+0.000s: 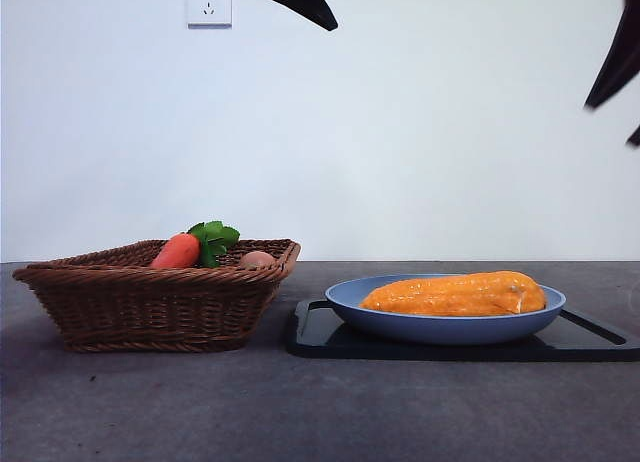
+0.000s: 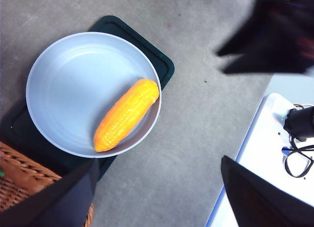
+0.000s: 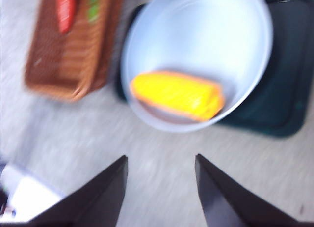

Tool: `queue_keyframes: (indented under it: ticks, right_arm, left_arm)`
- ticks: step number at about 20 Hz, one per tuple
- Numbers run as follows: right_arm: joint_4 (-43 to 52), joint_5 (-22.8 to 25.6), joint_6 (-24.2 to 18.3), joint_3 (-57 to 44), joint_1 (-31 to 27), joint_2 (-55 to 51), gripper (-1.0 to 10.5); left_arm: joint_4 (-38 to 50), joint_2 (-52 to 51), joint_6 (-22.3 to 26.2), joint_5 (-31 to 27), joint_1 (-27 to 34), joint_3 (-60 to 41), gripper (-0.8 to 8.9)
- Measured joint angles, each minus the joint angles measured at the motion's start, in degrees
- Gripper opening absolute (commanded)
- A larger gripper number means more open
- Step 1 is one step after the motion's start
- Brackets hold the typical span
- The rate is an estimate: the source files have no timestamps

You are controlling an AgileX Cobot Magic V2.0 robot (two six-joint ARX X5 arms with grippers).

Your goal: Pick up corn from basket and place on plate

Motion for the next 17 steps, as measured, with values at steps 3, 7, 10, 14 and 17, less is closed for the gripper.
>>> queue_keyframes:
  ticks: [3, 7, 10, 14, 17]
  right_arm:
    - [-6.05, 0.07, -1.42, 0.00, 1.88, -6.93, 1.1]
    - [-10.40, 0.13, -4.74, 0.00, 3.98, -12.13, 0.0]
    - [-10.51, 0.13, -6.10, 0.00, 4.33, -12.98, 0.0]
    - [-10.38, 0.07, -6.16, 0.00, 4.33, -12.92, 0.0]
    - [-10.05, 0.07, -6.16, 0.00, 4.31, -12.92, 0.0]
  left_arm:
    - [-1.81, 0.00, 0.00, 0.00, 0.00, 0.00, 2.93]
    - [-4.52, 0.00, 0.02, -0.02, 0.00, 0.00, 0.09]
    - [-4.66, 0.00, 0.02, 0.00, 0.00, 0.00, 0.07]
    - [-4.04, 0.00, 0.02, 0.00, 0.00, 0.00, 0.08]
    - [-2.36, 0.00, 0.02, 0.00, 0.00, 0.00, 0.08]
